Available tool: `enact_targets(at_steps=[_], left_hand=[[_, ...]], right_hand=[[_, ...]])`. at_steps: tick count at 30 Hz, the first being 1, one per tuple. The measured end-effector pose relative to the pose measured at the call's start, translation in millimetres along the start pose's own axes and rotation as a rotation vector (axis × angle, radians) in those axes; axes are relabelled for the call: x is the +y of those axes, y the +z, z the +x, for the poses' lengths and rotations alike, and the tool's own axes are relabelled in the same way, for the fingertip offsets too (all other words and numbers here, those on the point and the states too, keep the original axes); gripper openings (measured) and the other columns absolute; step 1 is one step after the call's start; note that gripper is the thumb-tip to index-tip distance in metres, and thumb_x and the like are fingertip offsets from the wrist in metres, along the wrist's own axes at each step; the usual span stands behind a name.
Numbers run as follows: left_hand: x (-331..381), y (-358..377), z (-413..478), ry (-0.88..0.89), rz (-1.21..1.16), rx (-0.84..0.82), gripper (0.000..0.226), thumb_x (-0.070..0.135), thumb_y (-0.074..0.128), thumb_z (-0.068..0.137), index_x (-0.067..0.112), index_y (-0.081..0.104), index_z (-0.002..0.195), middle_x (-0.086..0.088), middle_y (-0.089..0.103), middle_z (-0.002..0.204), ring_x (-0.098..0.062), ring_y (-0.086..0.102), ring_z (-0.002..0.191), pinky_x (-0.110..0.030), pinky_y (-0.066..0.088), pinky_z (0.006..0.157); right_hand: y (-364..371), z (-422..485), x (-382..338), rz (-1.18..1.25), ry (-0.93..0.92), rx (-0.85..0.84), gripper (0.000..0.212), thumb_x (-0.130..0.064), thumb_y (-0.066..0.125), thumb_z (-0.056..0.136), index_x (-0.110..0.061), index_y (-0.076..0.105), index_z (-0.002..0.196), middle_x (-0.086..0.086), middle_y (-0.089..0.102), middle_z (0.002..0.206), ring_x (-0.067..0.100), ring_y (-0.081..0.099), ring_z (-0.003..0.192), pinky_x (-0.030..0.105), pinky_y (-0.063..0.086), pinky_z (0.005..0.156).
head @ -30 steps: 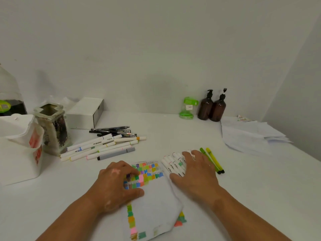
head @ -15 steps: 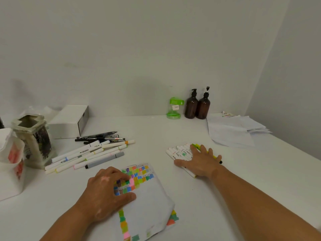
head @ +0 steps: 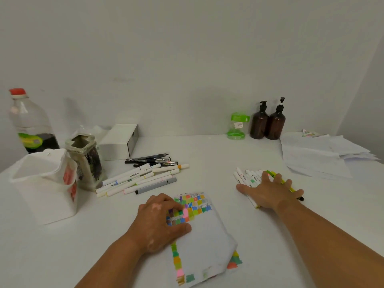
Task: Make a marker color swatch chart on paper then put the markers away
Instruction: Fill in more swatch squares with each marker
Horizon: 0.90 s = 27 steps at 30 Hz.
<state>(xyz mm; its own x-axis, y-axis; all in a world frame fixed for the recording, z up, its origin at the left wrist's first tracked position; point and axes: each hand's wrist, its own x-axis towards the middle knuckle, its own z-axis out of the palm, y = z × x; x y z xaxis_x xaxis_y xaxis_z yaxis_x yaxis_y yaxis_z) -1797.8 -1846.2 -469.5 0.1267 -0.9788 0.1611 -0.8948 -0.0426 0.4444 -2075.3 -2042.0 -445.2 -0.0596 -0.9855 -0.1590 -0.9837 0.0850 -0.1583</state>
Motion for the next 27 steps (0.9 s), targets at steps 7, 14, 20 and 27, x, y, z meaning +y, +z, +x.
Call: enact_targets(at_steps=[7,14,20,27], left_hand=[[-18,-20,21,-0.248,0.189,0.398,0.024,0.031,0.059,0.096,0.029,0.068,0.118,0.008,0.062,0.115,-0.015,0.054,0.11,-0.033,0.045,0.097],[-32,-20,31,-0.257,0.429,0.31,0.03,0.03,0.05,0.098,0.029,0.058,0.127,0.005,0.059,0.12,-0.017,0.05,0.113,-0.035,0.038,0.102],[-27,-24,36,-0.277,0.31,0.225,0.015,0.028,0.055,0.1,0.025,0.068,0.107,0.004,0.058,0.107,-0.015,0.056,0.096,-0.03,0.05,0.09],[-3,-23,26,-0.324,-0.328,0.28,0.009,0.025,0.066,0.094,0.032,0.062,0.092,0.007,0.068,0.089,-0.011,0.064,0.082,-0.016,0.049,0.068]], right_hand=[[-2,-17,-9,-0.011,-0.169,0.122,0.131,-0.108,0.018,0.054,-0.034,0.0,0.162,0.006,-0.001,0.172,0.039,-0.001,0.156,0.069,0.004,0.118],[9,-60,-52,0.023,-0.518,0.25,0.085,-0.074,0.041,0.091,-0.033,0.012,0.159,0.002,0.004,0.17,0.028,0.005,0.157,0.055,0.011,0.124],[26,-88,-63,0.342,-0.932,0.074,0.018,-0.043,0.068,0.091,-0.036,0.067,0.107,-0.018,0.058,0.116,0.002,0.053,0.109,0.019,0.044,0.098],[29,-88,-53,0.269,-1.031,-0.035,0.019,-0.05,0.066,0.086,-0.034,0.074,0.092,-0.022,0.059,0.092,0.0,0.057,0.089,0.018,0.049,0.082]])
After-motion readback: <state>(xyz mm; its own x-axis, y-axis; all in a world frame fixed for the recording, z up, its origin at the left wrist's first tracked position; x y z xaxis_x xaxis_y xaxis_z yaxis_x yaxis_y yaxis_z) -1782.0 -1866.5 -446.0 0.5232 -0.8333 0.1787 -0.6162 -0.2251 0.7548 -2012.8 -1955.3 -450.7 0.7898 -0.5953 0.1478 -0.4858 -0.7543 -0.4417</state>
